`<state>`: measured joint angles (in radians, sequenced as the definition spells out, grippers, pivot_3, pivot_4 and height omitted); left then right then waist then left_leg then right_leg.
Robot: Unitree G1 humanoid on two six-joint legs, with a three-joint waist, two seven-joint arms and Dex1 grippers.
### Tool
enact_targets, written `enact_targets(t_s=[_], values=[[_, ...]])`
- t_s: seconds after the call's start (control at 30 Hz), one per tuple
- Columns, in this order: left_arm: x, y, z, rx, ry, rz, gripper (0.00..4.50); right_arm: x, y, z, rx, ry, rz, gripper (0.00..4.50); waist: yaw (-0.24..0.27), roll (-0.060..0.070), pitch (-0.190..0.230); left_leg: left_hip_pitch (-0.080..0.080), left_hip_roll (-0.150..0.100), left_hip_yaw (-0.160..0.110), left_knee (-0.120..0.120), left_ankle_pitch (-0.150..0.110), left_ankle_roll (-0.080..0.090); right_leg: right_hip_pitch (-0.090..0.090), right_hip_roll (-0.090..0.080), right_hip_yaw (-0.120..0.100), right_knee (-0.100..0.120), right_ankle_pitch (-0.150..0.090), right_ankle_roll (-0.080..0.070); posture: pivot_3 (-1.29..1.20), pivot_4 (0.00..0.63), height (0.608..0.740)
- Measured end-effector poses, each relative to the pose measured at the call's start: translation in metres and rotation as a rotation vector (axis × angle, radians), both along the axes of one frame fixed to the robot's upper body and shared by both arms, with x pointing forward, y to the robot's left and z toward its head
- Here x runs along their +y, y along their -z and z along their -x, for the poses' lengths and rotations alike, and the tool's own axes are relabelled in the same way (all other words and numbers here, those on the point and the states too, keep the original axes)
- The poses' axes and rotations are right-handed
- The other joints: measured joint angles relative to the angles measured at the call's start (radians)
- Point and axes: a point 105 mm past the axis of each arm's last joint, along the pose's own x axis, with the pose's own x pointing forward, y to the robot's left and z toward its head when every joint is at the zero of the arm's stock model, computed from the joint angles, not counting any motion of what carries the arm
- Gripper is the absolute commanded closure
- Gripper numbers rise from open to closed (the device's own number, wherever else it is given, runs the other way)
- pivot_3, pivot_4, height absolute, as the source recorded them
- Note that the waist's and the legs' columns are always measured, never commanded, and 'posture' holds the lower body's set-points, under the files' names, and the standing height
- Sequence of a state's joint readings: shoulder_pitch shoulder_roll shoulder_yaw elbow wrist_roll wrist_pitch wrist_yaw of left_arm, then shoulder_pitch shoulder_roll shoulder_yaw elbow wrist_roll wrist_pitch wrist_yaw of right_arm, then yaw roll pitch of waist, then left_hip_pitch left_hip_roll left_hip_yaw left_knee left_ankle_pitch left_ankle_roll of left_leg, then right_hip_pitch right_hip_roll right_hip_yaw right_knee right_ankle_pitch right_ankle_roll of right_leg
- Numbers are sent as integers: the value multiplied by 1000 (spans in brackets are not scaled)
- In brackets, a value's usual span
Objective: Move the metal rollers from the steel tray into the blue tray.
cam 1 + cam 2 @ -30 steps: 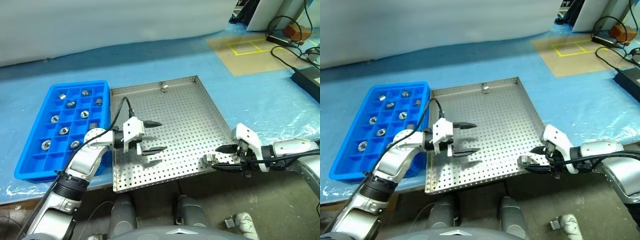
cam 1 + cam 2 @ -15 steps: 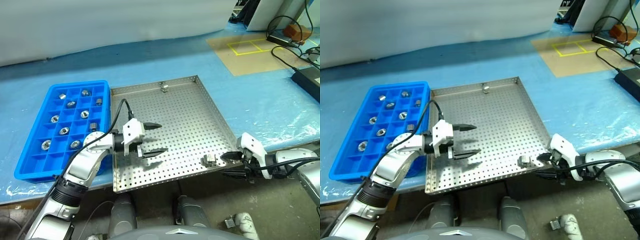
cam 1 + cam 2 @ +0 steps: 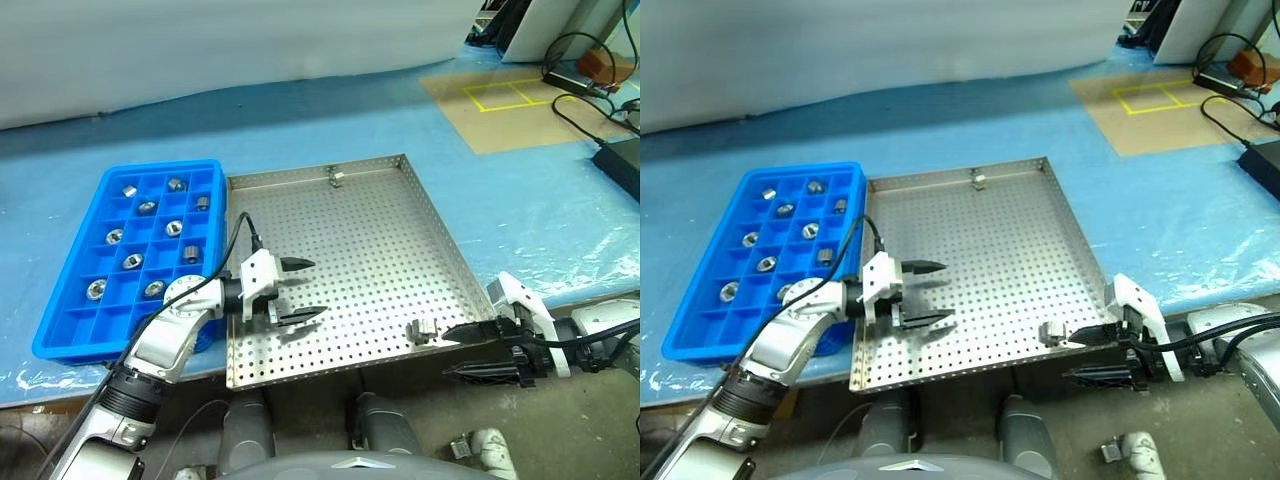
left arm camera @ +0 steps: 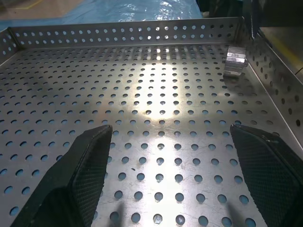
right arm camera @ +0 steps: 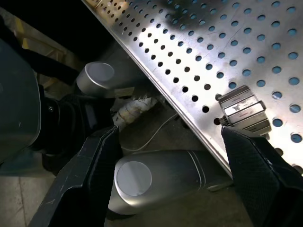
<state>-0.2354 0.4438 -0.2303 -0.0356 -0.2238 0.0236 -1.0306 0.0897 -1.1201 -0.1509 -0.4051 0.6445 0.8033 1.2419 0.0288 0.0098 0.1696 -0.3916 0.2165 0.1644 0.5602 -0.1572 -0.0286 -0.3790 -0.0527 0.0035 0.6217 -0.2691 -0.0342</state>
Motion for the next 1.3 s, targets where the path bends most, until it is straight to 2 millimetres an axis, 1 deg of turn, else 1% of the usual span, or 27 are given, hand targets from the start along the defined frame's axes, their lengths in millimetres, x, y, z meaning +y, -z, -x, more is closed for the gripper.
enact_targets(t_s=[0.1, 0.17, 0.27, 0.33, 0.4, 0.47, 0.57, 0.67, 0.73, 0.83, 0.93, 1.07, 1.17, 1.3], values=[[-2, 0, 0, -10, 3, 7, 229, 0, -15, -18, -58, 43, 16, 890, -6, 0, 0, 1, -1, 0, 1, 0, 0, 1, -1, 0, 1, 0, 0, -239, 150, 740], [-3, 1, 1, -10, 3, 6, 229, 5, -25, -24, -61, 59, 11, 890, -7, 0, 0, 2, -1, 0, 0, 0, 0, 2, -1, 0, 1, 0, 0, -240, 150, 740], [-2, 5, 3, 2, -1, 4, 229, 17, -42, -28, -64, 57, 0, 890, -7, 0, 0, 3, -1, 0, 0, 0, 0, 3, -1, 0, 1, 0, 0, -238, 150, 740], [-1, 8, 5, 11, -2, 3, 229, 28, -47, -27, -70, 50, -1, 890, -6, 0, 0, 3, -1, 0, -1, 0, 0, 3, -1, 0, 0, 0, 1, -236, 150, 740], [-1, 10, 6, 18, -4, 1, 229, 40, -43, -24, -57, 40, -13, 890, -4, 0, 0, 3, -1, 0, -1, 0, 0, 3, -1, 0, 0, 0, 1, -233, 150, 740], [-1, 10, 6, 18, -5, -1, 229, 50, -32, -20, -33, 30, -17, 890, 2, 0, 0, 2, -1, 0, -1, 0, 0, 2, -1, 0, 0, 0, 1, -230, 150, 740], [0, 10, 6, 16, -6, -2, 229, 56, -12, -15, -1, 39, 0, 890, 11, 0, 0, 3, 0, 0, -1, 0, -1, 3, -2, 0, 0, 0, 1, -224, 150, 740], [0, 11, 6, 15, -9, -5, 229, 54, 4, -12, 3, 44, 35, 890, 12, 0, 0, 3, 0, 1, -1, 0, -1, 3, -3, 1, 0, 0, 1, -219, 150, 740], [0, 11, 6, 14, -10, -6, 229, 50, 5, -15, -7, 50, 46, 890, 12, 0, 0, 3, -1, 1, -1, 0, -1, 3, -3, 1, 0, 0, 1, -218, 150, 740], [0, 10, 6, 9, -10, -8, 229, 38, 0, -19, -33, 72, 69, 890, 12, 0, 0, 3, -1, 1, -2, 0, -1, 3, -3, 1, 0, 0, 1, -219, 150, 740], [0, 9, 6, 4, -11, -9, 229, 28, 2, -17, -36, 83, 77, 890, 13, 0, 0, 3, -1, 1, -3, 0, -1, 3, -3, 1, 0, -1, 3, -220, 150, 740], [0, 9, 6, 2, -16, -9, 229, 14, 23, -11, -21, 102, 91, 890, 12, 0, 0, 3, -1, 1, -3, 0, 0, 3, -4, 1, -1, -1, 4, -226, 150, 740], [-2, 7, 4, -6, -21, -4, 229, 7, 27, -17, -71, 97, 68, 890, 7, 0, 0, 5, -2, 2, -3, -1, 1, 4, -4, 1, -1, -1, 4, -225, 150, 740], [-3, 6, 3, -10, -25, 0, 229, -5, 29, -28, -134, 119, 94, 890, 8, 0, 0, 8, -3, 2, -3, -1, 0, 7, -4, 1, -1, -2, 4, -222, 150, 740]])
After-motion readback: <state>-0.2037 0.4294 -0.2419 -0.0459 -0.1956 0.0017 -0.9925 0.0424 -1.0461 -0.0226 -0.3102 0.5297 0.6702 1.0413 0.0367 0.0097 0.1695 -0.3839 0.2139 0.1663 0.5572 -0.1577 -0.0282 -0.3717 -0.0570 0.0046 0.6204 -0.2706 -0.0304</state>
